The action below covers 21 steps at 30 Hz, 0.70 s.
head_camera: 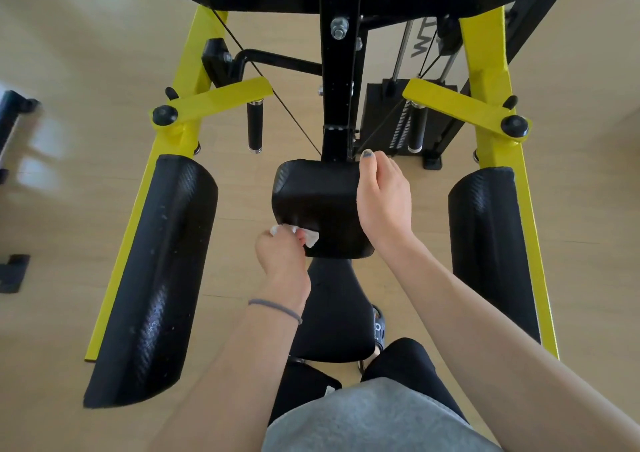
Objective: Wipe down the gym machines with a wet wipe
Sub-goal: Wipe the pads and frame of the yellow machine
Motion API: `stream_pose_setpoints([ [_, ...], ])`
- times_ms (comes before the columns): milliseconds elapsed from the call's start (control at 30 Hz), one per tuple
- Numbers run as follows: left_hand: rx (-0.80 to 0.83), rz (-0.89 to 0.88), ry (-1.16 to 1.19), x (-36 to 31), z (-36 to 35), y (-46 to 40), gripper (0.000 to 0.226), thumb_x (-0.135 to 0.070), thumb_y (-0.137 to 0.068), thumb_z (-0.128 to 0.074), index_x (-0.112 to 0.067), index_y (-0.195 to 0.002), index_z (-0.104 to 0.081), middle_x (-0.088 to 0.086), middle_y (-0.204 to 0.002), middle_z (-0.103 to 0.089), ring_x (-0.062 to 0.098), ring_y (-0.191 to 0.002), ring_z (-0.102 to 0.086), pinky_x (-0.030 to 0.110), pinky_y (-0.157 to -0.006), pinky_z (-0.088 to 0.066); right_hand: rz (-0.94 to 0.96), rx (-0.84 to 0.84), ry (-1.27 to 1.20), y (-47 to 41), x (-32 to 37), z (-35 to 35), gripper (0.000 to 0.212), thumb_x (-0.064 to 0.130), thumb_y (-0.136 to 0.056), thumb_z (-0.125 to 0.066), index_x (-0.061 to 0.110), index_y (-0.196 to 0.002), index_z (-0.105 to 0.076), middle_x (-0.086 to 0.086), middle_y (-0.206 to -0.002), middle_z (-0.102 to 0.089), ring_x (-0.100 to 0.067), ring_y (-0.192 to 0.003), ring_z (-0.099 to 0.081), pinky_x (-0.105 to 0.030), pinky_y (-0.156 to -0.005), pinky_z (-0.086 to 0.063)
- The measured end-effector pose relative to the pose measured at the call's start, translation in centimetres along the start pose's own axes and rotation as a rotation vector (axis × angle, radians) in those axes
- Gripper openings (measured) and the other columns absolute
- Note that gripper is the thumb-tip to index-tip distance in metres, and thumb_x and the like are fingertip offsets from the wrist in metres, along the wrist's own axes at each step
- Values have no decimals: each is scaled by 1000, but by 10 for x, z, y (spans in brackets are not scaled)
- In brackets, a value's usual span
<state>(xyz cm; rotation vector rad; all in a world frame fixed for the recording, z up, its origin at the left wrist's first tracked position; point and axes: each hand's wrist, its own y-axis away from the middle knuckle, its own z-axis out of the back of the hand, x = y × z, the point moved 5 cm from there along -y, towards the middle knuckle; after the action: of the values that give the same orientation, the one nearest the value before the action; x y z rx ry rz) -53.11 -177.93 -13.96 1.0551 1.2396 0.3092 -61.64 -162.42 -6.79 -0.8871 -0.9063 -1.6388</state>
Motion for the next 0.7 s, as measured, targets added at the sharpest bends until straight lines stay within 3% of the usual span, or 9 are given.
stream_pose_setpoints([
  [100, -68, 49, -271, 2, -2, -4, 11, -10, -103, -43, -14, -108, -53, 8, -107, -58, 17, -88, -61, 15, -68, -49, 4, -24, 12, 0, 0, -1, 39, 35, -106, -36, 18, -72, -45, 0, -76, -52, -12, -69, -46, -31, -62, -37],
  [167, -52, -205, -1021, -4, -4, -9, 26, -12, -103, -43, -15, -129, -50, 5, -124, -57, 21, -117, -57, 21, -89, -47, 8, -26, 17, 0, 0, -1, 38, 34, -106, -37, 18, -72, -45, 0, -75, -52, -12, -70, -46, -31, -62, -37],
  [200, -88, -178, -1164, -1, 0, -16, 25, -14, -104, -43, -13, -128, -52, 6, -119, -59, 23, -117, -56, 24, -91, -46, 11, -22, 19, 0, 0, -1, 38, 33, -106, -37, 19, -72, -44, 1, -75, -51, -12, -69, -45, -31, -61, -36],
  [333, -48, -50, -1078, 17, 15, -47, 30, -19, -106, -41, -5, -127, -58, 8, -112, -59, 25, -117, -60, 24, -90, -45, 19, -13, 45, 1, -1, -2, 37, 34, -106, -37, 19, -73, -44, 1, -77, -52, -12, -70, -47, -30, -61, -36],
  [433, 105, 256, -436, 44, 3, -35, 29, -5, -105, -44, 1, -131, -55, 14, -113, -64, 22, -98, -63, 19, -68, -50, 22, 5, 41, 2, -1, -1, 37, 35, -106, -37, 19, -74, -45, 0, -78, -53, -12, -71, -47, -30, -63, -37],
  [500, 271, 333, -250, 47, -11, -6, 33, 4, -101, -47, 8, -133, -53, 14, -102, -63, 16, -80, -60, 17, -56, -54, 11, 58, 15, 1, 1, 3, 38, 37, -106, -37, 16, -76, -47, 0, -79, -53, -11, -72, -47, -31, -64, -38],
  [567, 394, 389, -202, 44, -21, 29, 23, 5, -99, -51, 10, -118, -63, 19, -106, -66, 16, -76, -59, 21, -63, -55, -23, 128, -42, 0, 6, 9, 42, 39, -107, -36, 9, -81, -50, -1, -78, -53, -12, -72, -46, -33, -66, -38],
  [633, 571, 315, -284, 24, -33, 65, 18, 3, -99, -51, 5, -95, -68, 16, -92, -67, 13, -68, -56, 24, -71, -50, -89, 164, -122, -2, 9, 15, 45, 43, -107, -36, 10, -85, -57, -2, -77, -54, -10, -71, -48, -34, -69, -40],
  [700, 750, 111, -422, -6, -44, 95, 19, -4, -101, -52, -4, -91, -67, 7, -79, -63, 9, -65, -56, 25, -74, -49, -148, 146, -233, -6, 10, 21, 41, 44, -107, -37, 21, -96, -69, -2, -88, -68, -6, -82, -59, -29, -80, -46],
])
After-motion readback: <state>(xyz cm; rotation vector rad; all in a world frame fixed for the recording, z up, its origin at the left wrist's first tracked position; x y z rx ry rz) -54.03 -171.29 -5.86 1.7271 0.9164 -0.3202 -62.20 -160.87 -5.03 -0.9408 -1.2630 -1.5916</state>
